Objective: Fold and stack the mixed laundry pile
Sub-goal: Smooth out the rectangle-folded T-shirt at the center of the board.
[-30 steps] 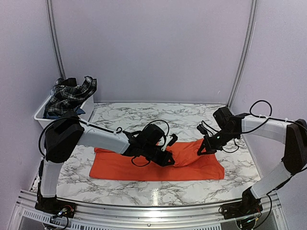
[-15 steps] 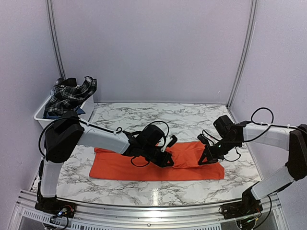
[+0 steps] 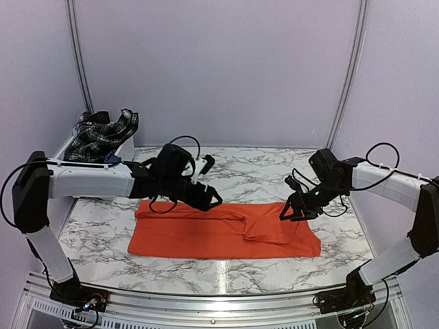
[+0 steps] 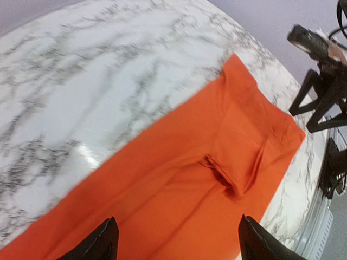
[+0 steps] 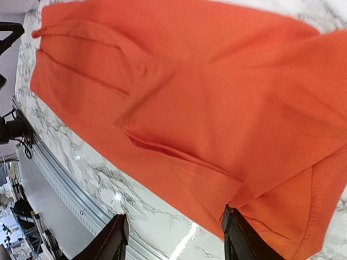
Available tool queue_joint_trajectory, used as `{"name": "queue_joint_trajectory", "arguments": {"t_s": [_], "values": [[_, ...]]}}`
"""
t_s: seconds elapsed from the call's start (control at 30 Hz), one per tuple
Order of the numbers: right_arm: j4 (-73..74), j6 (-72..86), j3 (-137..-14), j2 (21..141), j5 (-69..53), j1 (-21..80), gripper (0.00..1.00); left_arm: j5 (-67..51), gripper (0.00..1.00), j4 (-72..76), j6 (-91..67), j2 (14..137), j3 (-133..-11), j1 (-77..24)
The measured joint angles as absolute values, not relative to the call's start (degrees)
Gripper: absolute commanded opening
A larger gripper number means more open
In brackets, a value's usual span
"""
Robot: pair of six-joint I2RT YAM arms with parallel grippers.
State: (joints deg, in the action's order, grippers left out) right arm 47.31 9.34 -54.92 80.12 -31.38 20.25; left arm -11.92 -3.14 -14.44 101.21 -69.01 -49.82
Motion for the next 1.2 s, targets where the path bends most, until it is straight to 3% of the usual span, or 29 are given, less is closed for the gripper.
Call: {"name": "queue_joint_trajectory", "arguments": {"t_s": [0.23, 0.7, 0.93, 1.2], "values": [[43.1, 11.6, -61.9, 86.3, -32.5, 19.8, 0.53, -9.8, 0.65, -6.7, -14.3, 96.3, -66.3, -36.4], [36.6, 13.2, -87.9, 113.9, -32.2, 32.2, 0.49, -11.0, 0.56, -18.0, -19.7, 97.5, -62.8, -25.3], [37.5, 11.7, -89.4, 120.7, -30.4, 34.8, 0.45, -10.4, 0.55, -22.8, -19.4, 100.1, -63.2, -24.1], [38.4, 9.9, -89.2, 121.3, -29.4, 36.5, 0.36, -10.5, 0.44, -25.6, -18.3, 100.8, -63.5, -24.1]]}}
